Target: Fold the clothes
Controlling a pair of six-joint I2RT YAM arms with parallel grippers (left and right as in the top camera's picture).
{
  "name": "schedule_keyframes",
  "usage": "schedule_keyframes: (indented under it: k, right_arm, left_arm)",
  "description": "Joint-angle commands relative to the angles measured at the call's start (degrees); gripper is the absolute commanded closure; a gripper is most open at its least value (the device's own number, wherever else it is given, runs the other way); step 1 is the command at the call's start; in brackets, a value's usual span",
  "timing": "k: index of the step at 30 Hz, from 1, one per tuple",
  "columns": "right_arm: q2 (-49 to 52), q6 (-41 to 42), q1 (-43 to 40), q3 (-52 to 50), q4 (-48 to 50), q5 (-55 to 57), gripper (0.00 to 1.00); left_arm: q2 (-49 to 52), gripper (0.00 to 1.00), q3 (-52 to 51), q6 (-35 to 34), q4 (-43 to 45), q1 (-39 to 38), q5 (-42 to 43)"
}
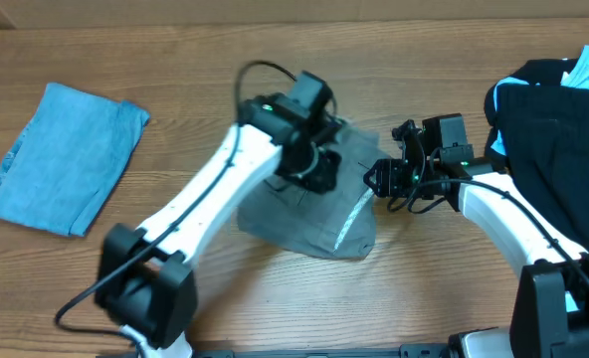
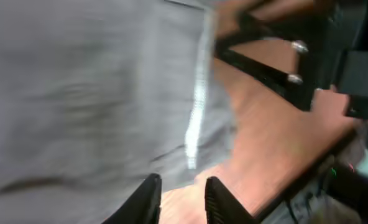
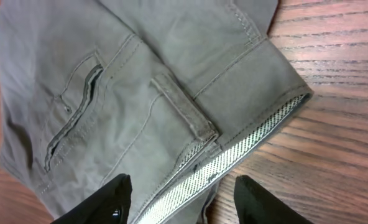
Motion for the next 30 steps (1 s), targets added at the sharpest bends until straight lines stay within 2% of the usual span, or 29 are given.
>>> schedule_keyframes:
  k: [1, 2, 3, 8, 11, 13, 17, 18, 27, 30]
  right_arm:
    - [3.5, 3.1, 0.1, 0.0, 1.2, 0.5, 0.43]
    - [4.6, 3.0, 0.1, 0.0, 1.6, 0.0, 0.43]
    - [5.5, 3.0, 0.1, 0.0, 2.3, -0.7, 0.43]
    - [6.6, 4.2, 0.1, 0.0, 6.3, -4.6, 0.42]
    - [6.6, 4.4, 0.1, 0.0, 6.3, -4.6, 0.43]
    - [6.6, 4.5, 0.1, 0.0, 6.3, -4.6, 0.44]
    - [6.6, 5.9, 0.1, 0.0, 6.8, -4.6, 0.65]
    - [6.6, 5.9, 0.1, 0.0, 7.0, -4.6, 0.67]
    - [5.6, 11.0, 0.0, 3.1, 3.8, -7.8, 0.69]
    - [5.6, 13.3, 0.0, 3.3, 2.5, -7.8, 0.63]
  left_arm:
    - [-2.4, 0.52, 0.6, -9.3, -2.6, 7.7, -9.3]
    - [-2.3, 0.43, 0.6, -9.2, -3.3, 10.2, -8.9]
    - [-2.3, 0.4, 0.6, -9.2, -4.1, 12.9, -8.7]
    - [-2.3, 0.38, 0.6, -8.9, -7.0, 20.5, -8.8]
    - [-2.3, 0.34, 0.6, -6.8, -8.2, 22.5, -9.3]
    - [-2.3, 0.0, 0.6, -6.2, -8.5, 23.2, -14.2]
    - [-2.3, 0.0, 0.6, -6.2, -8.9, 23.1, -19.9]
    - [-2.3, 0.0, 0.6, -6.2, -8.8, 23.1, -19.9]
    - [-2.3, 0.0, 0.6, -6.2, -8.7, 23.1, -19.9]
    - [-2.3, 0.0, 0.6, -6.2, -8.7, 23.1, -19.9]
